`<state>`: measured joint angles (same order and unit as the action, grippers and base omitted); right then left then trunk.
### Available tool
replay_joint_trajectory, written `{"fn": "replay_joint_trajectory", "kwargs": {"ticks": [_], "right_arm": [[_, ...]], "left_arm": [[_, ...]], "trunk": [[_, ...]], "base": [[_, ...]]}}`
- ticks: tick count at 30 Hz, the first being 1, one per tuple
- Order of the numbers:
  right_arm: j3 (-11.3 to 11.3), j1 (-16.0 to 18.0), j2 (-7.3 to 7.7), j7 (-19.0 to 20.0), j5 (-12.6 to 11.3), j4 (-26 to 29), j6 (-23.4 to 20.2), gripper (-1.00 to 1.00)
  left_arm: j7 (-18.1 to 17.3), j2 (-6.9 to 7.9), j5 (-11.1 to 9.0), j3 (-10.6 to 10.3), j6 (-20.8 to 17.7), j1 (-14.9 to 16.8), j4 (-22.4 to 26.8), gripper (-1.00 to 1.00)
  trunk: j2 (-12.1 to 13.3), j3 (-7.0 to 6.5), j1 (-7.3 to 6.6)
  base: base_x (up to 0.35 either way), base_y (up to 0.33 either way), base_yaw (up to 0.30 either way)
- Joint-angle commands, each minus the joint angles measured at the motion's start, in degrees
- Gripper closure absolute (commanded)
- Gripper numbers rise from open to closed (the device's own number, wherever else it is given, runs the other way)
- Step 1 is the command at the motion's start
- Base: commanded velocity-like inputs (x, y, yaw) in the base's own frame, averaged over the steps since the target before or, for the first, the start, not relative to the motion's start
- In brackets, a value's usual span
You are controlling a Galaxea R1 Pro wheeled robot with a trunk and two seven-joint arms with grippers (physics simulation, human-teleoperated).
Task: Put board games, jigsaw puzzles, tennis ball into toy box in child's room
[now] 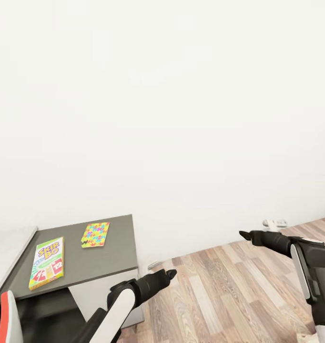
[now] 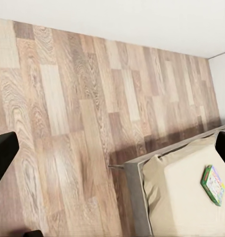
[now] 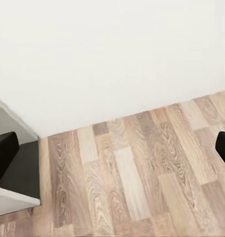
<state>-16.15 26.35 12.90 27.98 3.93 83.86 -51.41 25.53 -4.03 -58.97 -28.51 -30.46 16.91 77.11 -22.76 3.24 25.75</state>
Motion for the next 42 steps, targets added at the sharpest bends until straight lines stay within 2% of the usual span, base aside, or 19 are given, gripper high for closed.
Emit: {"fn": "replay_joint_trajectory", "kwargs": {"ticks": [1,8,11,12,14,18,21,26,31,37,42], "right_arm": [[-0.07,2.41,0.07,-1.87,0.23,-4.11,-0.41,-1.0],[-0.32,12.86,1.14,-5.45,-0.04,-22.36,-0.57,-1.0],[-0.39,17.27,2.63,-6.28,-0.13,-30.34,-0.44,-1.0],[-0.43,20.11,4.27,-6.84,-0.3,-36.4,-0.13,-1.0],[-0.44,21.19,5.01,-7.05,-0.37,-38.86,0.11,-1.0],[-0.46,22.22,5.85,-7.27,-0.45,-41.33,1.02,-1.0],[-0.42,22.26,6.21,-7.34,-0.29,-41.19,2.21,-1.0],[0.06,21.58,8.77,-7.01,0.14,-40.08,7.0,-1.0],[0.33,20.23,10.23,-6.81,0.0,-39.12,8.64,-1.0],[0.42,19.8,9.91,-6.75,0.14,-39.99,9.11,-1.0],[0.38,19.73,9.61,-6.59,-0.16,-44.92,9.39,-1.0]], "left_arm": [[0.57,-0.07,-0.55,-0.09,-0.04,0.05,0.08,-1.0],[0.57,-0.06,-0.5,-0.12,-0.04,0.05,0.06,-1.0],[0.57,-0.06,-0.77,-0.07,-0.08,0.05,0.06,-1.0],[0.6,-0.2,-0.78,-0.06,-0.12,0.1,0.01,-1.0],[0.62,-0.3,-0.75,-0.09,-0.15,0.15,-0.15,-1.0],[0.59,-0.39,-0.62,-0.28,-0.14,0.2,-0.49,-1.0],[0.54,-0.42,-0.62,-0.46,-0.18,0.21,-0.59,-1.0],[0.48,-0.53,-0.87,-0.58,-0.32,0.22,-0.63,-1.0],[0.23,-0.55,-1.13,-0.64,-0.44,0.23,-0.64,-1.0],[-1.93,-0.37,-0.99,-0.6,-0.31,0.23,-0.7,-1.0],[-3.48,-0.06,-0.56,-0.64,-0.18,0.23,-0.74,-1.0]], "trunk": [[-0.15,0.14,0.03],[-0.15,0.14,0.03],[-0.15,0.14,0.03],[-0.15,0.14,0.03],[-0.15,0.14,0.03],[-0.15,0.13,0.03],[-0.15,0.08,0.03],[-0.15,-0.03,0.03],[-0.15,-0.15,0.03],[-0.15,-0.27,0.03],[-0.15,-0.3,0.03]], "base": [[0.0,0.0,-0.288],[0.0,0.0,-0.29],[0.0,0.0,-0.291],[0.0,0.0,-0.292],[0.0,0.0,-0.292],[0.0,0.0,-0.293],[0.0,0.0,-0.294],[0.0,0.0,-0.295],[0.0,0.0,-0.295],[0.0,0.0,-0.295],[0.0,0.0,-0.295]]}}
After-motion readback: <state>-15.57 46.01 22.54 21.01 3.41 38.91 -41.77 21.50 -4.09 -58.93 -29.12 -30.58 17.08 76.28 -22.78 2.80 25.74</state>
